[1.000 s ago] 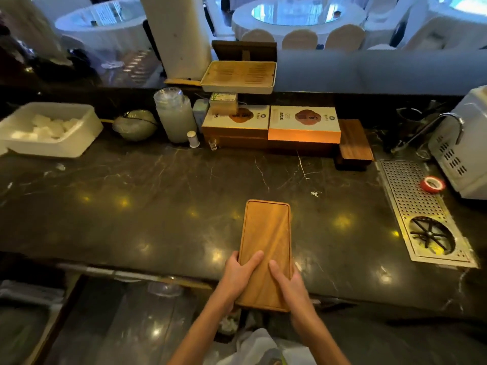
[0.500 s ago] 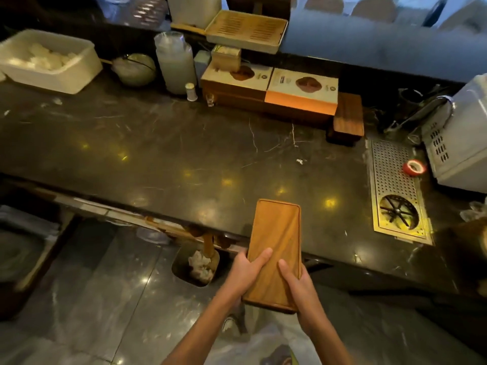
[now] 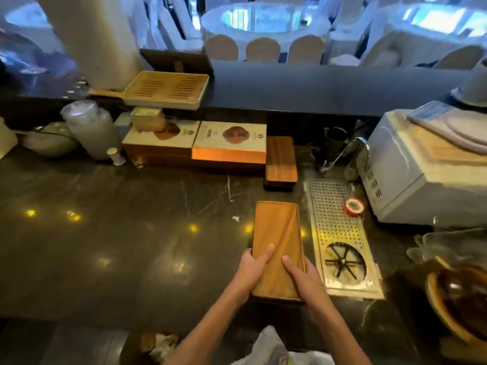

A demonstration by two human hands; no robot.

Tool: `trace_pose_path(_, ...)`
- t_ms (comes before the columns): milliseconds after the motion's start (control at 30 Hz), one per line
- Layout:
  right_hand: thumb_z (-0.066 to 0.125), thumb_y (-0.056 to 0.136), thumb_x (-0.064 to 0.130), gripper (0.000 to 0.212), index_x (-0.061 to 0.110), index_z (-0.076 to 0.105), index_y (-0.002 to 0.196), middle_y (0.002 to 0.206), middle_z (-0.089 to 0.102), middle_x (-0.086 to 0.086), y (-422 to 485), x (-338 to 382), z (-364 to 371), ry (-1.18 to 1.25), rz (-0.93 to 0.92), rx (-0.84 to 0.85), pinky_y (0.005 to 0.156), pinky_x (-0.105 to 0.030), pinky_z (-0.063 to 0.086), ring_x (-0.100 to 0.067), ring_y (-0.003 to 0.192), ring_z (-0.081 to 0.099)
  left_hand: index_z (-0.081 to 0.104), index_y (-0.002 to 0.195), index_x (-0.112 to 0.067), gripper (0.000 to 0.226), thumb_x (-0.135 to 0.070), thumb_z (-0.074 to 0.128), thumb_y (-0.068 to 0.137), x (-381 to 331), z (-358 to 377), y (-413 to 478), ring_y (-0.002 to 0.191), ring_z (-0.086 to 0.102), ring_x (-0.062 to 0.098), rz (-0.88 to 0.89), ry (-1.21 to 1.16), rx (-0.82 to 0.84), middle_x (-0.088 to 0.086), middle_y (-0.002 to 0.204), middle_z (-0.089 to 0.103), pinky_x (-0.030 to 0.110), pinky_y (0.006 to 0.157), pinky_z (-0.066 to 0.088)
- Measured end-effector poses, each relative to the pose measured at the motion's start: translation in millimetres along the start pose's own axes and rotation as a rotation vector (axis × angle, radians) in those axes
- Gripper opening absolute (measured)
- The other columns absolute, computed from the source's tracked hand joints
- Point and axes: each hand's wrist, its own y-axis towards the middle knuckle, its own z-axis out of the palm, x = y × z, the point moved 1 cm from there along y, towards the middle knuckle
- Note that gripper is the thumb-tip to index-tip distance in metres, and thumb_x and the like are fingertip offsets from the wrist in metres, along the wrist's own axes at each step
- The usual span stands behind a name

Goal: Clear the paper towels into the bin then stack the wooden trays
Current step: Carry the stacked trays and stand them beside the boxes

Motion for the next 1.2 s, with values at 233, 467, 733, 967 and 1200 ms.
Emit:
trace_pose_path(233,0.070,0.083,0.042,0.059,0.014,0.052,0.132,0.116,0.068,-0.007,169.6,105.5,-49.4,0.035,-0.035,-0.017,0.087,-0.042,0.056,-0.023,0.102,0.067,0.041,0.131,-0.011,0.054,-0.046,0.056,0.093,-138.3,52.8,123.9,0.105,0.061,0.018,-0.021,-0.145,0.053,0.006,0.120,0.060,0.031,0.084,0.053)
trace_pose_path(467,0.070,0.085,0.036,0.055,0.007,0.055,0.129,0.108,0.069,-0.007,321.1,173.3,-46.3,-0.075,-0.068,-0.023,0.081,-0.038,0.058,-0.023,0.096,0.067,0.021,0.148,-0.021,0.083,-0.056,0.061,0.085,-185.8,63.0,231.1,0.128,0.050,0.036,-0.269,-0.504,-0.063,0.016,0.141,0.050,0.055,0.109,0.038)
trace_pose_path(733,0.063,0.087,0.046,0.068,0.017,0.038,0.143,0.129,0.058,-0.010,385.8,176.2,-11.8,-0.259,-0.121,-0.063,0.084,-0.035,0.050,-0.025,0.103,0.059,0.048,0.136,-0.009,0.062,-0.049,0.058,0.090,-171.2,62.6,283.4,0.123,0.055,0.035,-0.338,-0.825,-0.064,0.019,0.129,0.060,0.046,0.114,0.035)
trace_pose_path(967,0.057,0.084,0.060,0.072,0.025,0.038,0.144,0.147,0.034,-0.010,403.2,159.1,-18.7,-0.515,-0.084,-0.139,0.111,-0.049,0.030,-0.036,0.135,0.033,0.048,0.134,-0.007,0.051,-0.039,0.055,0.095,-165.5,66.8,296.9,0.121,0.054,0.042,-0.361,-0.974,-0.043,0.024,0.128,0.059,0.055,0.113,0.035)
trace_pose_path(1200,0.059,0.085,0.056,0.075,0.029,0.028,0.148,0.130,0.053,0.002,403.6,155.3,-16.3,-0.199,-0.129,0.014,0.093,-0.036,0.047,-0.018,0.110,0.055,0.057,0.118,-0.007,0.045,-0.044,0.054,0.093,-170.2,68.2,299.1,0.108,0.058,0.046,-0.295,-1.158,0.079,0.025,0.118,0.062,0.062,0.100,0.040)
